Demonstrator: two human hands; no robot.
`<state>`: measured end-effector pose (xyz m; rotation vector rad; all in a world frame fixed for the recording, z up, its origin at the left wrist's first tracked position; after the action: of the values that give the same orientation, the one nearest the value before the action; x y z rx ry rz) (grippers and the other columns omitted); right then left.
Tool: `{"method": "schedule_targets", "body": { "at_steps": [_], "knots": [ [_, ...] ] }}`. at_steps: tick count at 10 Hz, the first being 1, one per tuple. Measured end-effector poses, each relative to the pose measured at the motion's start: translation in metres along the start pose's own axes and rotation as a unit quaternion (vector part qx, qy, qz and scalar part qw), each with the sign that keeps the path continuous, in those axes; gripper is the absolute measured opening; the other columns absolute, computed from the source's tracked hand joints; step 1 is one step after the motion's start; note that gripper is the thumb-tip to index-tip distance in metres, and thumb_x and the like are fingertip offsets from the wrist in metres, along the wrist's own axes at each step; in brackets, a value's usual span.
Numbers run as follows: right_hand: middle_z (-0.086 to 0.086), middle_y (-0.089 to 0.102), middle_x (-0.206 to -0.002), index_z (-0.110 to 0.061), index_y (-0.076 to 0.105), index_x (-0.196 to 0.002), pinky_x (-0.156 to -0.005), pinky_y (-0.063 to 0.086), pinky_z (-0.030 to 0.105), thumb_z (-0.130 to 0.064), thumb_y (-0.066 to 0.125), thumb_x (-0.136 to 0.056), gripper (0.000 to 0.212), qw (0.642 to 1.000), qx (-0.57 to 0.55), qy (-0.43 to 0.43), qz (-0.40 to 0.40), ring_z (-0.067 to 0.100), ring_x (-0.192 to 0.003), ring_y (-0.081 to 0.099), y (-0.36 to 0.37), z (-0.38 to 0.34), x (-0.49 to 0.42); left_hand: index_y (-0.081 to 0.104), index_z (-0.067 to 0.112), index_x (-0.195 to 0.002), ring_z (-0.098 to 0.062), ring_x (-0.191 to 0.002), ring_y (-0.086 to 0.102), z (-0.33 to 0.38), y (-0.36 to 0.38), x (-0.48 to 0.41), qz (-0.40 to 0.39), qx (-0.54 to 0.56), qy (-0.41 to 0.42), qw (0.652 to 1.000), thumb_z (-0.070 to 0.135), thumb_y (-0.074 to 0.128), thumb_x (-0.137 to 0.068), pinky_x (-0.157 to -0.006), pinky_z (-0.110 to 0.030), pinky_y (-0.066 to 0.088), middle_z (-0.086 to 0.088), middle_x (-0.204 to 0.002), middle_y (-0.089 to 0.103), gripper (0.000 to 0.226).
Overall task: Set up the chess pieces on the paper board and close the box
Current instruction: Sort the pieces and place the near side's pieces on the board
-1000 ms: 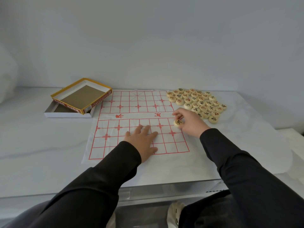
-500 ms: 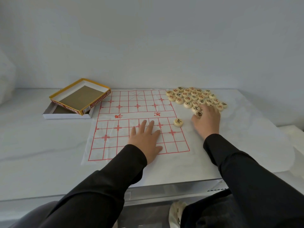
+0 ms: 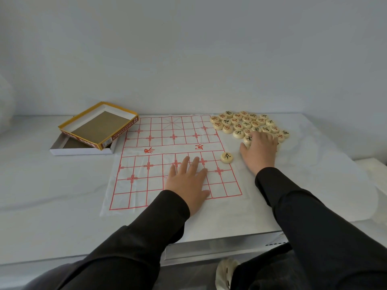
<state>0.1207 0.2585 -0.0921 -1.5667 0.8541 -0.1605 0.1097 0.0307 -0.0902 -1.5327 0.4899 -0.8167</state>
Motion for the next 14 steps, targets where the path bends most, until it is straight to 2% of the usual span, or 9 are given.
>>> {"method": "schedule_targets", "body": {
  "at_steps": [6, 8, 9, 10, 11, 12, 13, 14],
  "knots": [
    [0.014, 0.061, -0.105, -0.007, 0.057, -0.105, -0.106, 0.028, 0.05, -0.031, 0.052, -0.089, 0.029, 0.996, 0.087, 0.03, 0.022, 0.035, -0.11, 0.047, 0.004, -0.005, -0.009, 0.008, 0.028, -0.148, -0.028, -0.144, -0.008, -0.002, 0.0, -0.004, -0.002, 0.002, 0.0, 1.0, 0.053, 0.033, -0.095, -0.114, -0.049, 0.003, -0.002, -0.157, -0.008, 0.064],
    [0.013, 0.064, -0.093, -0.007, 0.06, -0.098, -0.104, 0.03, 0.049, -0.025, 0.057, -0.087, 0.021, 0.997, 0.053, 0.023, 0.052, 0.034, -0.104, 0.05, 0.002, -0.005, -0.01, 0.008, 0.028, -0.148, -0.028, -0.144, -0.007, -0.006, 0.0, -0.005, -0.015, -0.003, -0.001, 1.0, 0.053, 0.033, -0.095, -0.114, -0.049, 0.005, -0.002, -0.157, -0.007, 0.065],
    [0.012, 0.064, -0.091, -0.007, 0.061, -0.093, -0.096, 0.035, 0.044, -0.023, 0.061, -0.085, 0.018, 0.994, 0.008, 0.013, 0.105, 0.032, -0.099, 0.049, -0.013, -0.01, -0.006, 0.008, 0.028, -0.148, -0.028, -0.144, -0.005, -0.01, -0.002, -0.003, -0.023, -0.002, -0.005, 1.0, 0.052, 0.034, -0.094, -0.115, -0.049, 0.007, -0.002, -0.157, -0.005, 0.065],
    [0.008, 0.064, -0.094, -0.01, 0.061, -0.096, -0.087, 0.037, 0.04, -0.024, 0.062, -0.084, 0.019, 0.992, -0.024, 0.004, 0.121, 0.029, -0.1, 0.049, -0.03, -0.023, 0.0, 0.008, 0.026, -0.149, -0.027, -0.144, -0.003, -0.015, -0.005, 0.001, -0.015, 0.002, -0.007, 1.0, 0.05, 0.035, -0.095, -0.116, -0.048, 0.008, -0.002, -0.158, -0.004, 0.064],
    [0.009, 0.06, -0.105, -0.009, 0.057, -0.109, -0.08, 0.044, 0.036, -0.024, 0.061, -0.086, 0.028, 0.992, -0.098, 0.005, 0.084, 0.026, -0.1, 0.052, -0.041, -0.039, 0.009, 0.011, 0.026, -0.149, -0.026, -0.145, 0.0, -0.023, -0.013, 0.007, 0.005, 0.021, -0.014, 1.0, 0.049, 0.037, -0.095, -0.116, -0.048, 0.011, -0.002, -0.158, 0.001, 0.064],
    [0.008, 0.053, -0.117, -0.01, 0.054, -0.118, -0.071, 0.042, 0.029, -0.022, 0.059, -0.088, 0.032, 0.986, -0.166, -0.004, 0.027, 0.018, -0.085, 0.052, -0.052, -0.057, 0.022, 0.015, 0.024, -0.148, -0.026, -0.144, 0.008, -0.038, -0.017, 0.012, -0.005, 0.032, -0.038, 0.999, 0.048, 0.04, -0.095, -0.114, -0.048, 0.015, -0.002, -0.157, 0.009, 0.063],
    [0.007, 0.049, -0.121, -0.009, 0.058, -0.116, -0.075, 0.04, 0.025, -0.02, 0.057, -0.089, 0.029, 0.977, -0.2, -0.055, -0.046, 0.013, -0.08, 0.049, -0.059, -0.079, 0.042, 0.02, 0.023, -0.147, -0.025, -0.142, 0.017, -0.048, -0.018, 0.021, -0.029, 0.022, -0.052, 0.998, 0.047, 0.042, -0.094, -0.114, -0.047, 0.022, -0.002, -0.155, 0.018, 0.062],
    [0.003, 0.048, -0.109, -0.011, 0.062, -0.109, -0.075, 0.038, 0.023, -0.019, 0.057, -0.087, 0.024, 0.968, -0.218, -0.077, -0.099, 0.014, -0.081, 0.051, -0.063, -0.094, 0.073, 0.024, 0.021, -0.146, -0.024, -0.139, 0.025, -0.05, -0.016, 0.032, -0.056, 0.033, -0.043, 0.997, 0.044, 0.044, -0.094, -0.113, -0.044, 0.026, -0.003, -0.153, 0.024, 0.06]
  ]
}}
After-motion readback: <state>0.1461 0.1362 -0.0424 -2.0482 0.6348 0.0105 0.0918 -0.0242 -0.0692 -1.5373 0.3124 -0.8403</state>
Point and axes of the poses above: each hand's wrist, its own x-axis away from the middle knuckle, its own y-axis out of the palm, z = x × y, the point moved 4 cm from there along -x, towards the middle knuckle
